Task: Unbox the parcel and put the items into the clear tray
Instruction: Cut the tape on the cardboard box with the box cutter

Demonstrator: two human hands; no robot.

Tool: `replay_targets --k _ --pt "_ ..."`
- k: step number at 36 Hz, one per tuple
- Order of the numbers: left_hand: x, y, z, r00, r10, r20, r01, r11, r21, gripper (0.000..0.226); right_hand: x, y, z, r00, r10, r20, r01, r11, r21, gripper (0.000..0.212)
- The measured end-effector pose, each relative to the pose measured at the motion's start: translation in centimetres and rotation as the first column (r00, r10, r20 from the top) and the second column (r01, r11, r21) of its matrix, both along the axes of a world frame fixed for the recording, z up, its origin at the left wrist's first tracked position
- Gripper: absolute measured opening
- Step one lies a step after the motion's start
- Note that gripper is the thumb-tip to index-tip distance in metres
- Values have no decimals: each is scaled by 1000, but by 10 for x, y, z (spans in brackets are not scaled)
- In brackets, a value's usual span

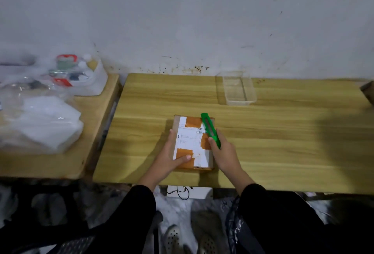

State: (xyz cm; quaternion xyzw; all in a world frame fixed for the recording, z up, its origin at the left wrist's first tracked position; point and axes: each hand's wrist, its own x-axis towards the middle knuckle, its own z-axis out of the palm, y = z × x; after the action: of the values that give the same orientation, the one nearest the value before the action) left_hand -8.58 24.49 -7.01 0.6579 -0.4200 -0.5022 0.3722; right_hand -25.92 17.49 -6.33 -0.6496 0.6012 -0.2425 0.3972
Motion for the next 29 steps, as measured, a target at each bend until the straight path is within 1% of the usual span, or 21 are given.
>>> replay_targets --k 3,5,7,8,10,12,13,15,18,23,25,29 --pt "18 -9 4 995 -88 39 87 996 36 99 -3 -6 1 999 -46 6 46 998 -32 47" --pt "31 -17 5 988 -102 117 98 994 41 94 -2 -13 0 991 -107 80 108 994 -5 44" --pt "41 -25 7 985 -32 171 28 999 27 85 -2 -21 -5 970 -169 173 168 986 19 45" --pt "44 -29 7 980 23 200 -28 999 20 79 -2 -25 -9 965 -180 190 180 983 20 46" --pt "49 -37 10 944 137 301 -141 990 -11 68 0 -33 -9 959 -178 221 173 984 41 47" --pt "52 -46 11 897 234 376 -234 971 -45 61 2 -39 -2 941 -171 292 149 984 96 49" --pt "52 -52 13 882 278 381 -280 959 -52 60 4 -42 3 932 -160 324 125 984 125 50" --pt "50 -64 13 871 360 333 -365 930 -51 58 7 -48 4 926 -122 359 74 987 144 52" --pt "47 -84 15 868 440 229 -441 896 -51 54 12 -59 -2 937 -81 338 45 993 113 53" --pt "52 -109 13 877 393 275 -397 917 -43 50 20 -76 -11 970 -66 234 64 998 16 41" --pt "53 -116 12 882 390 264 -394 918 -40 48 21 -81 -12 979 -67 195 75 997 -34 35" --pt "51 -124 7 879 412 241 -407 911 -71 48 27 -88 -13 975 -123 188 135 989 -53 32"
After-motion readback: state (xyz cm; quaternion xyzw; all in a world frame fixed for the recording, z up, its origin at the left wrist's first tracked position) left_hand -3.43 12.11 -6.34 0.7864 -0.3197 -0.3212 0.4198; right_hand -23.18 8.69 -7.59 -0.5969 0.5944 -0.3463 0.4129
